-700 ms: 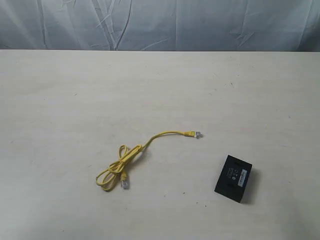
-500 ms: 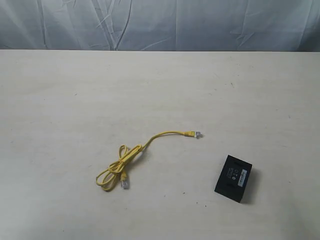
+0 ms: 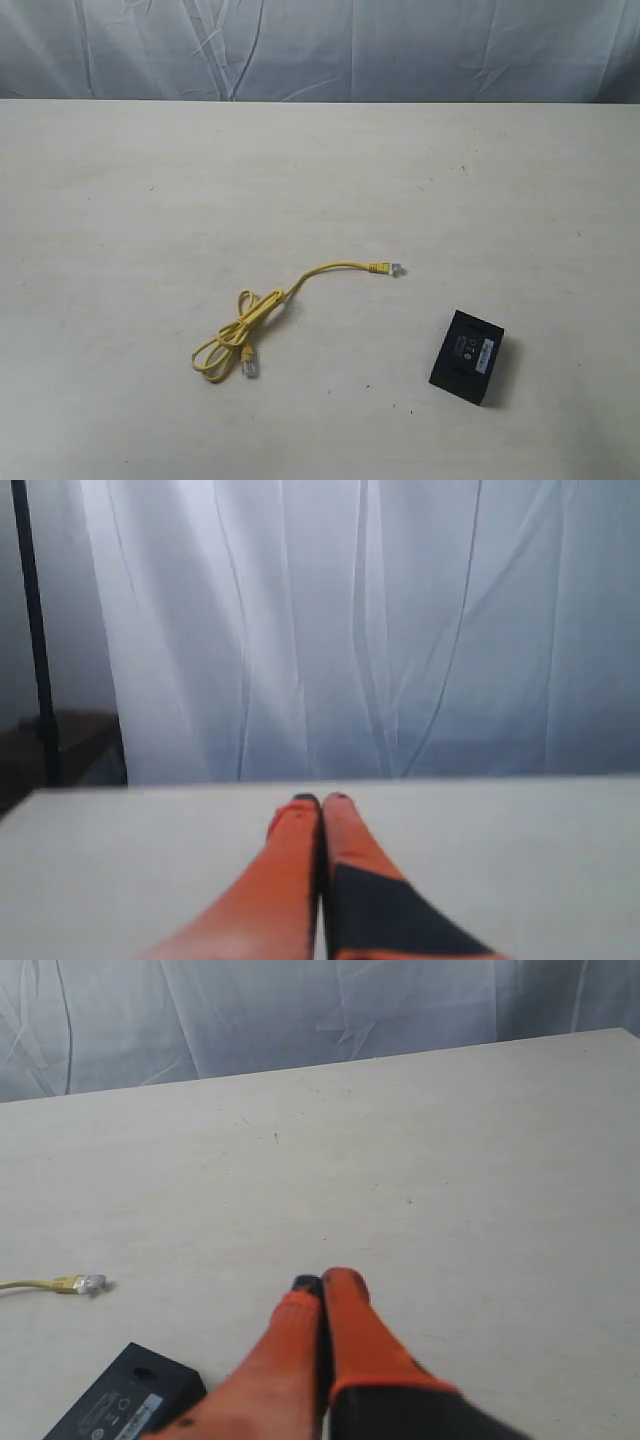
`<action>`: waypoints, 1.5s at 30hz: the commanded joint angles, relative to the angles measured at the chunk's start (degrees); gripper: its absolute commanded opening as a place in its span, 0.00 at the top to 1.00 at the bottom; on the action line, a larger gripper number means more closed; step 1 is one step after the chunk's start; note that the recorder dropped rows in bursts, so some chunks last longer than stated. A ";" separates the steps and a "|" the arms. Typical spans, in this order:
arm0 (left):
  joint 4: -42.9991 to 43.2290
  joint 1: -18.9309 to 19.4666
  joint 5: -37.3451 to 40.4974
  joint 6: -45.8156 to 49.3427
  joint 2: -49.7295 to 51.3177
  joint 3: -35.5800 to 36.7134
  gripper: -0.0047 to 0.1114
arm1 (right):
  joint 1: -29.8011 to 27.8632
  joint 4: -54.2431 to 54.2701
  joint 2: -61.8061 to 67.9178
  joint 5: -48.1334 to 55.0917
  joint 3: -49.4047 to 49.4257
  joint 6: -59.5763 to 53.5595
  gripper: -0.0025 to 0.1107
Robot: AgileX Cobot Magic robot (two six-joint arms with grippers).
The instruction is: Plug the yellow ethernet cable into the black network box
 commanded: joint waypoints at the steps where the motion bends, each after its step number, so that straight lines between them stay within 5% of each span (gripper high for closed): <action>1: 0.28 0.29 -18.69 0.00 -0.21 0.08 0.96 | 0.09 0.08 -0.37 -0.49 0.18 0.00 0.99; 14: 0.28 0.29 -37.87 0.00 -0.21 0.08 0.96 | 0.09 0.06 -0.37 -0.65 0.18 0.00 0.99; 23: 0.42 0.29 -38.27 0.00 -0.21 0.08 0.96 | 0.09 0.06 -0.37 -0.65 0.18 0.00 0.99; 26: -2.34 0.29 -29.99 0.48 -0.21 -1.44 0.96 | 0.09 0.06 -0.37 -0.65 0.18 0.00 0.99; 29: -6.52 0.29 -9.84 5.44 1.19 -9.54 0.96 | 0.09 0.06 -0.37 -0.65 0.18 0.00 0.99; 37: -0.05 0.29 21.22 8.16 25.14 -29.97 0.96 | 0.09 0.06 -0.37 -0.52 0.18 0.00 0.99; 45: -5.83 0.18 29.42 28.09 57.13 -41.56 0.96 | 0.09 0.06 -0.37 -0.52 0.18 0.00 0.99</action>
